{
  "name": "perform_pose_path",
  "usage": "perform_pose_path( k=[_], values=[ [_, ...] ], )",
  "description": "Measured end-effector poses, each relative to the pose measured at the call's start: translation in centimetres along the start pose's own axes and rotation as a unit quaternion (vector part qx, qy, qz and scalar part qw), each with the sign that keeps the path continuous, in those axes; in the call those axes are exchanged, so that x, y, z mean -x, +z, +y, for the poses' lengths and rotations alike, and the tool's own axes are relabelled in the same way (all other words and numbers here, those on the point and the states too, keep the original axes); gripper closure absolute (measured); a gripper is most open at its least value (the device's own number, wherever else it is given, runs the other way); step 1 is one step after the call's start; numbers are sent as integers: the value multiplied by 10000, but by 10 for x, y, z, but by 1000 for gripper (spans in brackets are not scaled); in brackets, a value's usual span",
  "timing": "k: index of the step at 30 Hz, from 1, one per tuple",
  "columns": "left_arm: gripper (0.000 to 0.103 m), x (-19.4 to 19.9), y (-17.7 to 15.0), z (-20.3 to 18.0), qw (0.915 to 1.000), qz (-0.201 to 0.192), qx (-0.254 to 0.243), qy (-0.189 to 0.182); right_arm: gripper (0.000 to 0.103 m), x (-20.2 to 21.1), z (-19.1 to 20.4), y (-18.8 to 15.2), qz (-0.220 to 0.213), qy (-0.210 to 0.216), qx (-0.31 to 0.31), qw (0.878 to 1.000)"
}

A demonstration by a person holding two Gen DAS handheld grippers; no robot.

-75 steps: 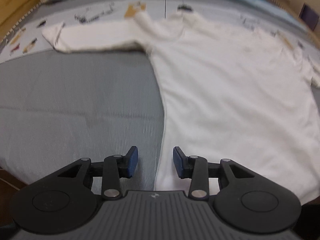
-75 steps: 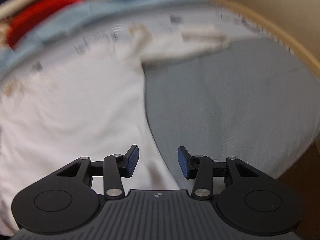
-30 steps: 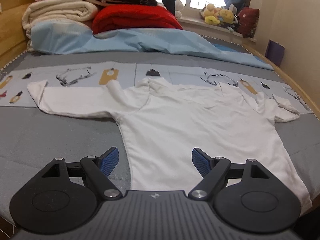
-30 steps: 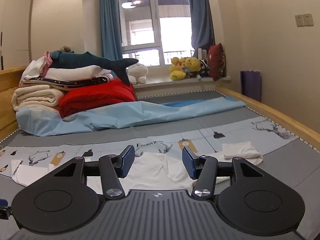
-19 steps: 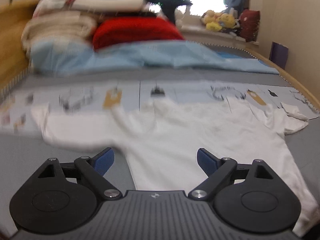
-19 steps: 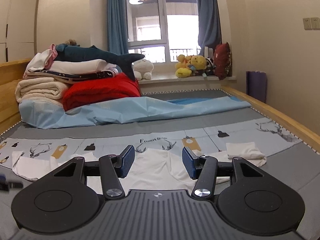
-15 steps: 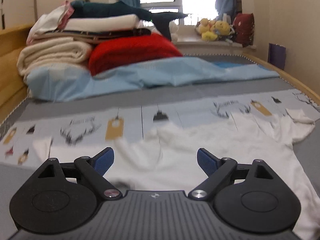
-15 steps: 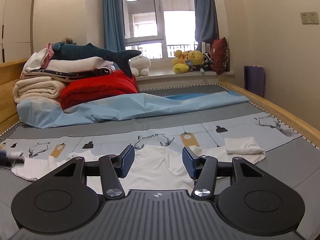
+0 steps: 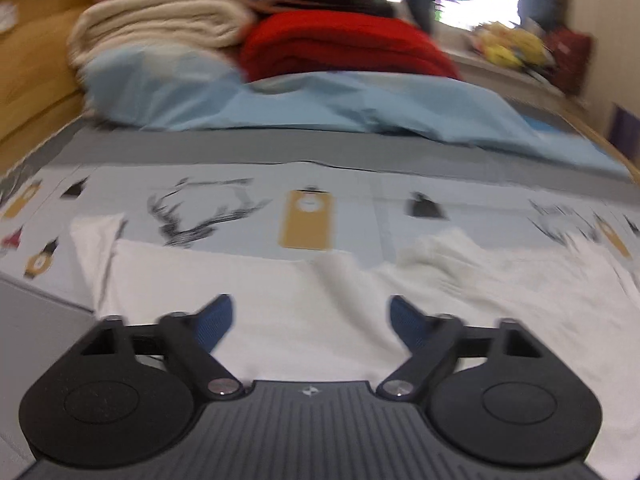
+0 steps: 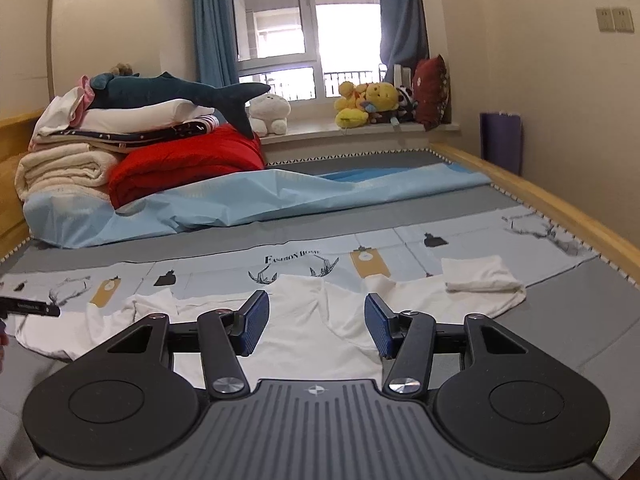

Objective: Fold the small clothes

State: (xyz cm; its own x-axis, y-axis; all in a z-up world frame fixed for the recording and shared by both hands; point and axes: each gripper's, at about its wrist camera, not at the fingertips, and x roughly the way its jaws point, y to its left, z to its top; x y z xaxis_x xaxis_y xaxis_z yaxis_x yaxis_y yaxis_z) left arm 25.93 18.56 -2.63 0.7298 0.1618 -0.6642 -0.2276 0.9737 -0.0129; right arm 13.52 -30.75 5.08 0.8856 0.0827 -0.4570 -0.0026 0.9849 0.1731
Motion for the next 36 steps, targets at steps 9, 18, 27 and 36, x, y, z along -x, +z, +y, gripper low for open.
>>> perform_pose_path(
  k=[9, 18, 27, 36],
  values=[
    [51, -90, -5, 101, 9753, 386, 102, 2170, 73, -9, 10, 2, 174, 23, 241, 9996],
    [76, -139, 9, 143, 9593, 303, -533, 2756, 73, -9, -2, 6, 308, -268, 403, 9984],
    [99, -95, 49, 121, 9632, -422, -586, 2588, 73, -2, -3, 9, 199, -217, 417, 9987],
    [98, 67, 57, -104, 9508, -2397, -1746, -896, 73, 18, -10, 11, -36, -91, 338, 9994]
  ],
)
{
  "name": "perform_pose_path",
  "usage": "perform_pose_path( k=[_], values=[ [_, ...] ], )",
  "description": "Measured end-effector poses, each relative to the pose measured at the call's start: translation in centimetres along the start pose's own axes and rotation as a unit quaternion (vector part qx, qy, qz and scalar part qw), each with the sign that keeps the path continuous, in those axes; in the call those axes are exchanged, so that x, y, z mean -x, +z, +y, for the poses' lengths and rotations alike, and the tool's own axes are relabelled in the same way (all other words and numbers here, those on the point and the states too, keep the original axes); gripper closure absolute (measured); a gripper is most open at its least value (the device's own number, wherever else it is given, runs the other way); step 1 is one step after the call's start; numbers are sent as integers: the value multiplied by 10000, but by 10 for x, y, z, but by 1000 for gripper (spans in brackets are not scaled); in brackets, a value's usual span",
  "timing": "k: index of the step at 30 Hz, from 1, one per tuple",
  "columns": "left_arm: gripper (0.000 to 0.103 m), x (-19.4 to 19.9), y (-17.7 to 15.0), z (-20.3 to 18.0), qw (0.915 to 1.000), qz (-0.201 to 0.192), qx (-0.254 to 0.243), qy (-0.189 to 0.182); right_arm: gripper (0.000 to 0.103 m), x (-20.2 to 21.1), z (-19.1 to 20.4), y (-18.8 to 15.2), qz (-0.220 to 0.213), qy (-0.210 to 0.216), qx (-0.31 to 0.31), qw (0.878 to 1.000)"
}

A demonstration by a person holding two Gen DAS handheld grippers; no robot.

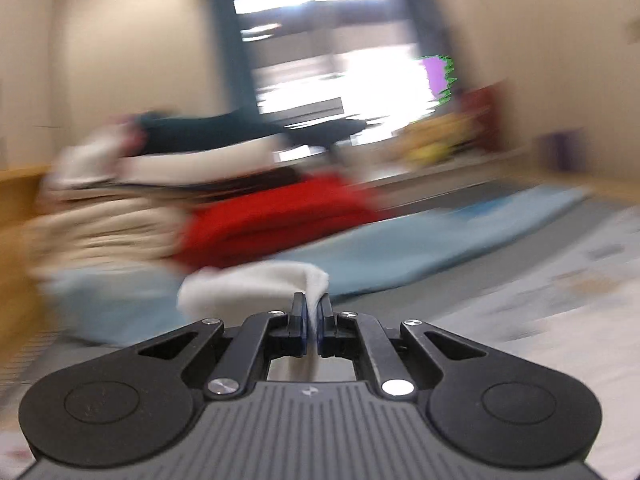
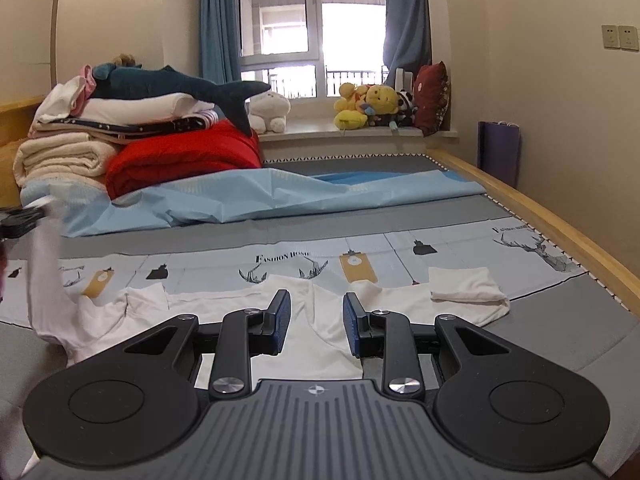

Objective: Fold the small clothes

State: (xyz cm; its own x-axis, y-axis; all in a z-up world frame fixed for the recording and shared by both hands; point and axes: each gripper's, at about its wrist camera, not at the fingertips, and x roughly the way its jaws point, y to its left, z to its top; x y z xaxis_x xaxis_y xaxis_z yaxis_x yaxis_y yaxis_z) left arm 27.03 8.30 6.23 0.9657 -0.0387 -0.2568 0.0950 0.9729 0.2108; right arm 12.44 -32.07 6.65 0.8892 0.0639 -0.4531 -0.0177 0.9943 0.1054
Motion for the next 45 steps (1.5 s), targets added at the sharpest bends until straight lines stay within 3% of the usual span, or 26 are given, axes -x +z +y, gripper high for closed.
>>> perform_pose_path(
  k=[2, 3, 5, 7, 8, 9, 12, 16, 19, 20, 22, 24, 29, 33, 36, 41, 42, 43, 44, 45],
  values=[
    [92, 2, -8, -58, 9956, 361, 4, -860, 73, 4, -2, 0, -34, 13, -39, 10000],
    [79, -1, -17, -84, 9903, 748, -138, -1160, 73, 6, -4, 0, -53, 23, -67, 10000],
    [75, -6, -37, -123, 9718, 1645, -297, -1664, 73, 9, -5, 0, -75, 60, -138, 9999],
    [75, 0, -43, -136, 9506, 2216, -105, -2169, 73, 11, -6, 0, -48, 108, -204, 9997],
    [75, 6, -39, -136, 9448, 2337, -68, -2296, 73, 11, -6, -1, -43, 124, -191, 9997],
    [75, 13, -33, -134, 9441, 2375, -105, -2284, 73, 12, -5, -1, -39, 138, -149, 9998],
    [75, 33, -13, -111, 9522, 2375, -84, -1918, 73, 11, -3, -1, -14, 153, -88, 9998],
    [73, 41, 9, -56, 9611, 2351, 737, -1248, 73, 2, -7, 0, 167, 95, -293, 9994],
    [73, 42, 0, -25, 9657, 2276, 1111, -575, 78, -15, -11, 2, 343, 361, -623, 9968],
    [73, 41, -12, -17, 9626, 2383, 1237, -369, 84, -24, -9, 3, 419, 476, -675, 9957],
    [73, 34, -25, -3, 9478, 2835, 1462, -45, 85, -45, -2, 3, 558, 709, -716, 9933],
    [73, 31, -27, 11, 9391, 2966, 1731, 137, 84, -74, 5, 0, 857, 981, -770, 9885],
    [73, 16, -20, 23, 9458, 2824, 1555, 385, 81, -160, 24, -25, 1805, 1052, -779, 9748],
    [73, 0, -23, 38, 9357, 2976, 1816, 536, 73, -215, 38, -53, 2385, 638, -192, 9689],
    [73, -9, -22, 48, 9323, 2991, 1944, 606, 73, -243, 43, -66, 2630, 435, -127, 9637],
    [73, -22, -21, 59, 9273, 3043, 2018, 824, 69, -264, 55, -72, 2692, 705, -105, 9604],
    [73, -24, -20, 61, 9263, 3047, 2044, 860, 71, -269, 58, -71, 2663, 670, 30, 9616],
    [73, -26, -20, 63, 9251, 3062, 2058, 895, 80, -270, 61, -71, 2595, 601, 169, 9637],
    [73, -28, -19, 65, 9241, 3076, 2074, 923, 100, -270, 61, -67, 2513, 524, 257, 9662],
    [73, -30, -19, 66, 9234, 3076, 2094, 940, 100, -268, 59, -62, 2410, 526, 198, 9689]
  ],
)
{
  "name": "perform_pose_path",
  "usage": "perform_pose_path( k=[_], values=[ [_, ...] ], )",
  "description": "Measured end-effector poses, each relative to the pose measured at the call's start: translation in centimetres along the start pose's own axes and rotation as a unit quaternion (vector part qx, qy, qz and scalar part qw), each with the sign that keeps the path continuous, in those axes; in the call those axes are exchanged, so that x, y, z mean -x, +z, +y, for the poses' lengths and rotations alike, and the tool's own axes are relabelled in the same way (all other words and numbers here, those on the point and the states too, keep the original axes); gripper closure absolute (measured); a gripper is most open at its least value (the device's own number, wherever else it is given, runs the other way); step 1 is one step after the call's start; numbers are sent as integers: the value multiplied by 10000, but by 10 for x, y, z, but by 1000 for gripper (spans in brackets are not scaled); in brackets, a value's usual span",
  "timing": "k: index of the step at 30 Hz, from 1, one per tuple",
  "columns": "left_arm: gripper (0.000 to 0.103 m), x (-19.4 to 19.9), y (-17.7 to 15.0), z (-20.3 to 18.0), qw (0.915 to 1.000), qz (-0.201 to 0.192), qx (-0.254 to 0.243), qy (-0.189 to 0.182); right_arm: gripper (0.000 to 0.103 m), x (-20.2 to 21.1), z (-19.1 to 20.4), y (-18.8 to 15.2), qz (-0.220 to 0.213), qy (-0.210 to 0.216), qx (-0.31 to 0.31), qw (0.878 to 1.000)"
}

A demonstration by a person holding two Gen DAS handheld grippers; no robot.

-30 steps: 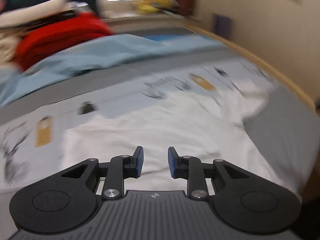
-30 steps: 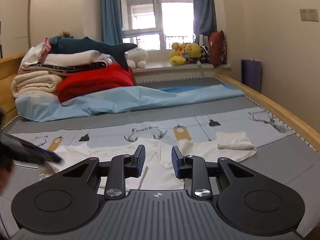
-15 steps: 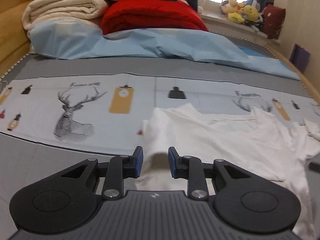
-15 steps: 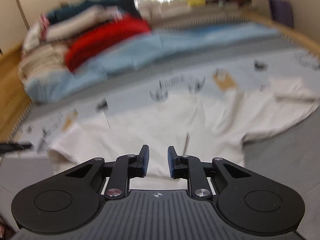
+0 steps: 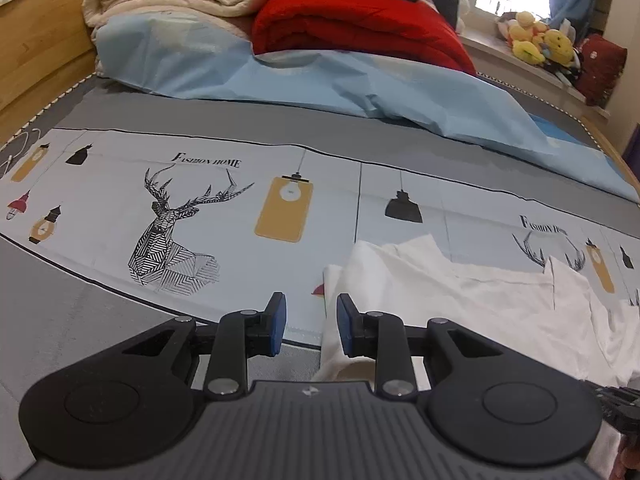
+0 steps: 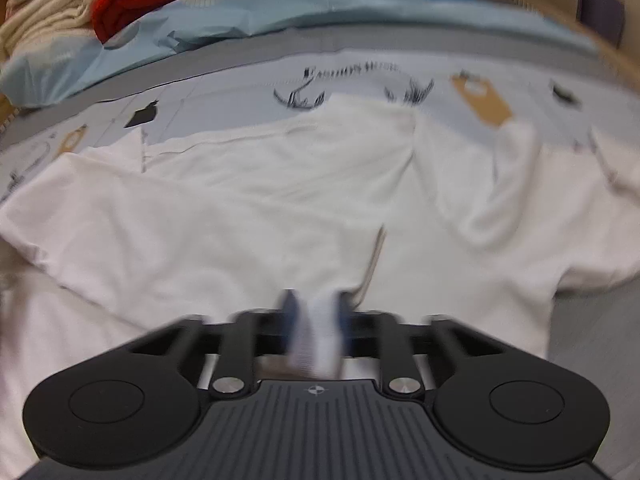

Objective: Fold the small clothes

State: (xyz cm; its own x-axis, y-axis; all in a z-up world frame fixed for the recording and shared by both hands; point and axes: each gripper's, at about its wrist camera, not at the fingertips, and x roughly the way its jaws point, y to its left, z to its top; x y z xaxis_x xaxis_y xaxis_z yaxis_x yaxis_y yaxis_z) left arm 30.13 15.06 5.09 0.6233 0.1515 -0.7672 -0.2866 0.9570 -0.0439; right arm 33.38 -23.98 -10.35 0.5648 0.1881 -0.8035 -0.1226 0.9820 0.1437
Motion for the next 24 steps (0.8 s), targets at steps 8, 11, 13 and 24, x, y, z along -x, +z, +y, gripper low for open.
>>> perform_pose_path(
  k=[8, 11, 13, 24],
  values=[
    [73, -5, 4, -6, 10000, 70, 36, 56, 100, 57, -46, 44, -1173, -643, -391, 9902],
    [73, -11, 1, -8, 9996, 222, 152, -26, 100, 46, -79, 45, -791, -763, -895, 9899],
    [73, -16, -2, -10, 9991, 344, 230, -106, 100, 41, -87, 45, -712, -769, -980, 9897],
    [73, -45, -21, -30, 9951, 945, 176, -236, 82, 55, -123, 50, -1088, -804, -1793, 9744]
  ],
)
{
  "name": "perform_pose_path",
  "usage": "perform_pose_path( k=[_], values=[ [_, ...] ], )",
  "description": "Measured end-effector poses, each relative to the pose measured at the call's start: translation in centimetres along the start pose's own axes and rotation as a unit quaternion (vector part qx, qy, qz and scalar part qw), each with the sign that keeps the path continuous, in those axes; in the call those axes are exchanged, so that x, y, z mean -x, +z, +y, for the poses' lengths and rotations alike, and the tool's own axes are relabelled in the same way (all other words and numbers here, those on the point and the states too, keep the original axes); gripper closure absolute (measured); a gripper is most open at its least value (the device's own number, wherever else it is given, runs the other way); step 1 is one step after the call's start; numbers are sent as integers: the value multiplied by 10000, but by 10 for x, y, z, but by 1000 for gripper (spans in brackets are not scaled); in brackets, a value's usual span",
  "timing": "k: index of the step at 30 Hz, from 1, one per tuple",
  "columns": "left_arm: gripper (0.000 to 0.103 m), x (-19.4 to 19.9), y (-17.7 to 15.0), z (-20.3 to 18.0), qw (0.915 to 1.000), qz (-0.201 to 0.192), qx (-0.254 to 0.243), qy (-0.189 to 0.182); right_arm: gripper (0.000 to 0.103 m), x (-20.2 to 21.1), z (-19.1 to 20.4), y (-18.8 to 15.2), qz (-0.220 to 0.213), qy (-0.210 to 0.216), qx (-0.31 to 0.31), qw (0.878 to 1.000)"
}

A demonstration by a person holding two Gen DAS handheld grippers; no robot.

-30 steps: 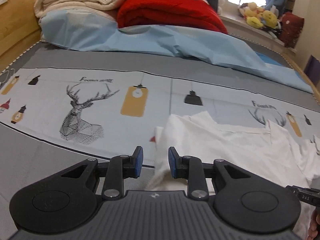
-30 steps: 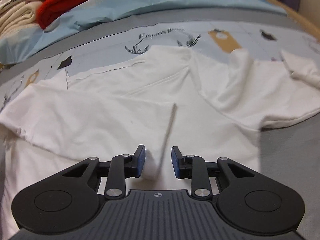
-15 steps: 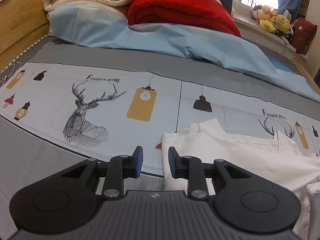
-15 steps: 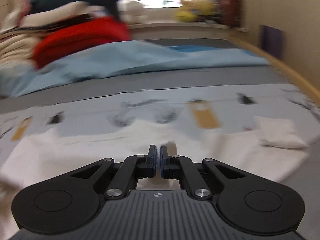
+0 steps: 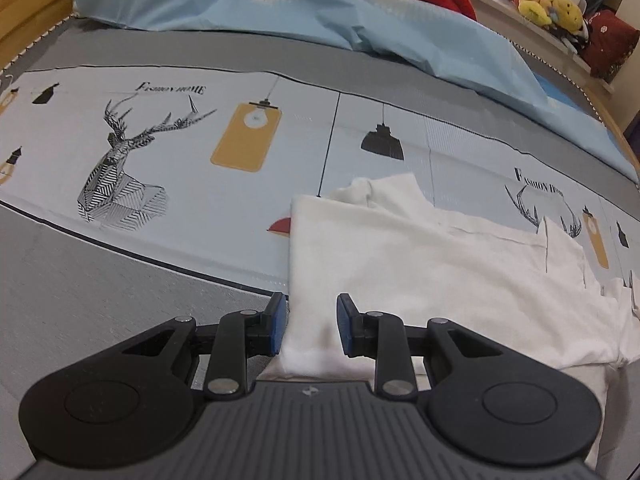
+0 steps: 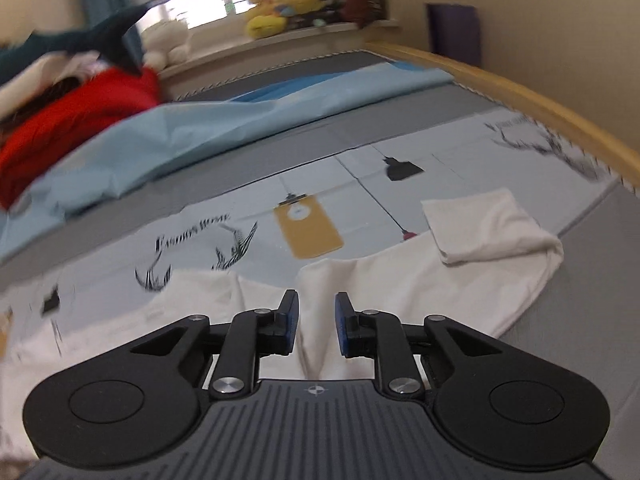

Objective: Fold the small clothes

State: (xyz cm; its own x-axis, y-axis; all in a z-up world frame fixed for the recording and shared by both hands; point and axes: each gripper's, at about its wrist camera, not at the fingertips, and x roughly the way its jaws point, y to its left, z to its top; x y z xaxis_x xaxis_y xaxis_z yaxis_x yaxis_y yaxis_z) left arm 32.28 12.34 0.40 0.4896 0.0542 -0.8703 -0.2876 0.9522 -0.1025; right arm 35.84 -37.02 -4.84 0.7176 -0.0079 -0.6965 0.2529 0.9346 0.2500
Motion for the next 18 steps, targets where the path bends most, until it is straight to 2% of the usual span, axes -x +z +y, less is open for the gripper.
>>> perform_pose_path(
  k=[1, 4, 5, 7, 9, 14, 18],
  values=[
    [73, -2, -1, 0, 10000, 35, 33, -25, 82, -3, -2, -1, 119, 133, -114, 9998],
    [72, -9, -2, 5, 9991, 242, 284, -188, 70, -17, -8, -9, 765, 573, -594, 9937],
    [70, -13, -3, 8, 9979, 350, 458, -288, 67, -24, -7, -14, 997, 593, -650, 9911],
    [68, -20, -4, 16, 9939, 541, 840, -473, 67, -31, -3, -20, 1244, 354, -537, 9902],
    [68, -26, -7, 23, 9894, 670, 1157, -563, 67, -34, -1, -23, 1306, 118, -464, 9903],
    [66, -40, -12, 32, 9854, 803, 1450, -390, 67, -35, 3, -22, 1243, 94, -451, 9912],
    [55, -50, -13, 30, 9861, 907, 1343, -358, 67, -33, 7, -22, 1240, 93, -362, 9916]
  ],
)
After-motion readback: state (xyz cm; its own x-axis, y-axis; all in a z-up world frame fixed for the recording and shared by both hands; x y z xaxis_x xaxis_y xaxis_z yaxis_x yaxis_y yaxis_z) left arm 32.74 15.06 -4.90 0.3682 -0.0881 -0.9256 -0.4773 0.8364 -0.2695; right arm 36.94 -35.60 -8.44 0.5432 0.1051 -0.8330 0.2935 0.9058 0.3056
